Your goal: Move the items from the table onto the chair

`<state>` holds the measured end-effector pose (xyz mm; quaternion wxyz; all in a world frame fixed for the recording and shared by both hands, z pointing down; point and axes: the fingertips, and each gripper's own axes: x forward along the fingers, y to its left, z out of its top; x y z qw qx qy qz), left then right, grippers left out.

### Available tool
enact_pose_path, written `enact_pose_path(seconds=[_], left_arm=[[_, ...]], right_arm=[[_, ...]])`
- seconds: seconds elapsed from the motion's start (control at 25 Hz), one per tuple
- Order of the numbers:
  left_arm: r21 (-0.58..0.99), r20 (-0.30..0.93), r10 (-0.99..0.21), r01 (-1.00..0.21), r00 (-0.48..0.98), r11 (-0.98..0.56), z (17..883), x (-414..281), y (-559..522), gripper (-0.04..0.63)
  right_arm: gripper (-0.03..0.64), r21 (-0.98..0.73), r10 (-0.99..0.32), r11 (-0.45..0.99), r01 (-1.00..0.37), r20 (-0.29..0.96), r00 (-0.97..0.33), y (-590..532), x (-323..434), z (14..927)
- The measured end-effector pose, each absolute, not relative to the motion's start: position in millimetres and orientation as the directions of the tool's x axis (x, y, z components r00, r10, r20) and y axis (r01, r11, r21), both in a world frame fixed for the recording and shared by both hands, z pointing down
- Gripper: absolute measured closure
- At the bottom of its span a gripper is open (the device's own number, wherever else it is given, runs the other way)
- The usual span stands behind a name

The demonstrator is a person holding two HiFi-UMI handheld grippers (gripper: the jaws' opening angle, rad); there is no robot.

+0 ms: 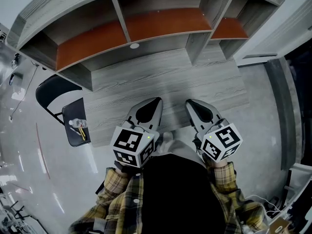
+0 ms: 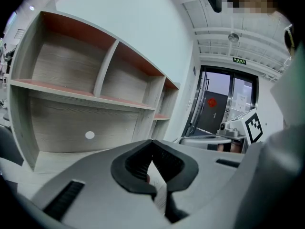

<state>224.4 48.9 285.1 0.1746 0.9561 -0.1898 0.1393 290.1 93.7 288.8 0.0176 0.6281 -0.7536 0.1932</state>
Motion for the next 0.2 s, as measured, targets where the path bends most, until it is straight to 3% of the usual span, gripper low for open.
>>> enact_pose_path(seconds=[0.2], left_arm=[[0.285,0.337,-0.333,-0.432,0.881,-0.855,287.5,218.8,47.2,0.591]], right_arm=[[0.600,-0.287,-0.938,0.141,-0.948,0.267,-0.220,94.9,288.6,292.3]])
